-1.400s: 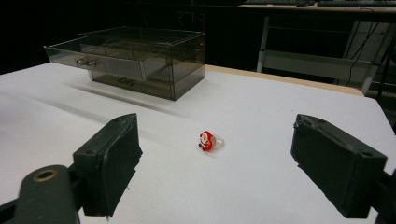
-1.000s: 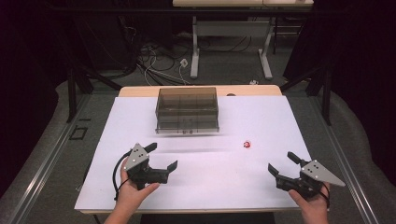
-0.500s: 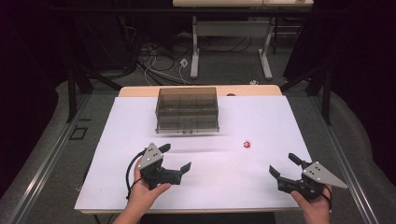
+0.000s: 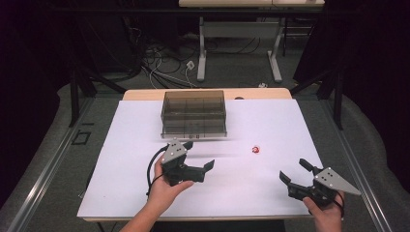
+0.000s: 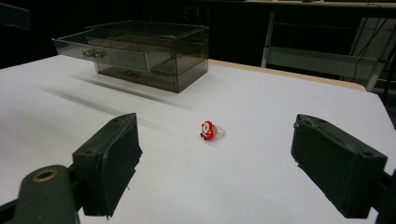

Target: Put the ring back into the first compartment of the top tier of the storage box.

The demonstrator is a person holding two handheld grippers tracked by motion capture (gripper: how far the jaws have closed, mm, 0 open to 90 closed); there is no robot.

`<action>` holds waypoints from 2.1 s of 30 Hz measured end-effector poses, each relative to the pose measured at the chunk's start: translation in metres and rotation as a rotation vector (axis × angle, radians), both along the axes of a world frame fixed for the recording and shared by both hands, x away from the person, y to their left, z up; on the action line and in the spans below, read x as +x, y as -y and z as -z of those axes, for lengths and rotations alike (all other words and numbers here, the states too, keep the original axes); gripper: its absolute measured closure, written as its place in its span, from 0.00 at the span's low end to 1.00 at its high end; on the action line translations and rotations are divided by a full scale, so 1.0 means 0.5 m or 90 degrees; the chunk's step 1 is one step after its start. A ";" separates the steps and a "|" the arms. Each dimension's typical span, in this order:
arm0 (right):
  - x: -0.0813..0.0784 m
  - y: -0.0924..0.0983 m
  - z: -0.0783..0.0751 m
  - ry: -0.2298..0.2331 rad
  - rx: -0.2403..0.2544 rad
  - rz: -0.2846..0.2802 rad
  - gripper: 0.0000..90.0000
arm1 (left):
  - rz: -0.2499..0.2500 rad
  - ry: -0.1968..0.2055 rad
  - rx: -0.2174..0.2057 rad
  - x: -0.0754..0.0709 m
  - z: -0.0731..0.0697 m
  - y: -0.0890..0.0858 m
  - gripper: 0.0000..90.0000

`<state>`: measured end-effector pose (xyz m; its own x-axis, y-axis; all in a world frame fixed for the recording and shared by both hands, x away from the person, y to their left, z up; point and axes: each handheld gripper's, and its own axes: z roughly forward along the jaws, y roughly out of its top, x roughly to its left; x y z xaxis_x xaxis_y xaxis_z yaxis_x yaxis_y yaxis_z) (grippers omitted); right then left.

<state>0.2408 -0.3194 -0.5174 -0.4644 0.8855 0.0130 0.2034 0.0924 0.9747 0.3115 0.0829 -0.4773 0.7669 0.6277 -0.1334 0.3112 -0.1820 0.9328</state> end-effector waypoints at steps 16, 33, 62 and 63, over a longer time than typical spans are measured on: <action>0.002 0.006 0.001 -0.003 0.009 0.006 0.17 | 0.039 0.002 0.031 0.056 -0.033 0.099 0.06; 0.003 0.007 0.002 -0.003 0.011 0.006 0.16 | 0.042 0.003 0.029 0.116 -0.052 0.215 0.10; 0.005 0.011 0.003 -0.008 0.009 0.001 0.17 | 0.008 -0.058 0.062 0.197 0.009 0.315 0.18; 0.006 0.011 0.003 -0.007 0.008 0.000 0.17 | 0.007 -0.061 0.062 0.198 0.014 0.317 0.18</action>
<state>0.2436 -0.3249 -0.5189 -0.4645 0.8851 0.0287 0.2142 0.0809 0.9734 0.4107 -0.0756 -0.4841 0.7603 0.6331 -0.1455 0.3960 -0.2742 0.8764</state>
